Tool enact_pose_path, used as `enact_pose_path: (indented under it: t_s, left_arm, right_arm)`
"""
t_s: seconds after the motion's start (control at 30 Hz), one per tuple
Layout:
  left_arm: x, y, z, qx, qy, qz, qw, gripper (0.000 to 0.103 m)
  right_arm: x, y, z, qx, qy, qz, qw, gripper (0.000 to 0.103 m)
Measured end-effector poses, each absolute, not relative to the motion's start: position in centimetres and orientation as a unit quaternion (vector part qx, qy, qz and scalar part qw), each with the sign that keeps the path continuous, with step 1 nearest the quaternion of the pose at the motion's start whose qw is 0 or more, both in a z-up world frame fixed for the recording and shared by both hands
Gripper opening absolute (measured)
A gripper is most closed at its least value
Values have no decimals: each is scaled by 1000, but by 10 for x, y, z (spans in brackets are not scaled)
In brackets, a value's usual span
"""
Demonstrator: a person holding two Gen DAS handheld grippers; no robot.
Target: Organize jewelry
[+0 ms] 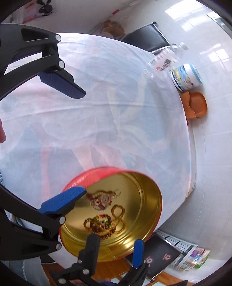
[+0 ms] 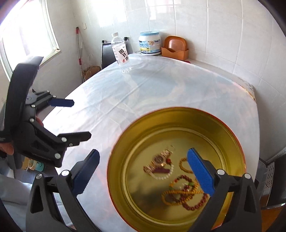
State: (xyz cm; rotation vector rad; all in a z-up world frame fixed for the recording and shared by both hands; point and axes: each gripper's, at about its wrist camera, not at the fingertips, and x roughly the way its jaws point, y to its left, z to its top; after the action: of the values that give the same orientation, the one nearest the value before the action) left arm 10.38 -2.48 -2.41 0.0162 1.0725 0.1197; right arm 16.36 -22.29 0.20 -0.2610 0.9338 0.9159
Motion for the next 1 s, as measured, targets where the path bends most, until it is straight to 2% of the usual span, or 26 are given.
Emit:
enact_pose_path:
  t_s: [0.13,0.27,0.43,0.6,0.77,1.0]
  left_arm:
    - [122,47,-48,-37,524,90,846,96]
    - [170,105,-74,-33,523,103,846,96]
    - [249,140,-100,-16,505,75,860,96]
    - [332,159,-125,-28,487,71,870,96]
    - [407,169,-141,-35,460,70,885,96]
    - [479,165,-151,-20,444,53,894,96]
  right_arm:
    - [199,-158,8,-88,446,416,787,99]
    - [269,-92,-6,-13,507,360,783,99]
    - [351,-24,-57,26,544,264,796,99]
    - [433,-27,-120,40,557,106,823,99]
    - [479,-50,-144,44,512,6,858,99]
    - [505,-56,-156,48,462,-24,885,99]
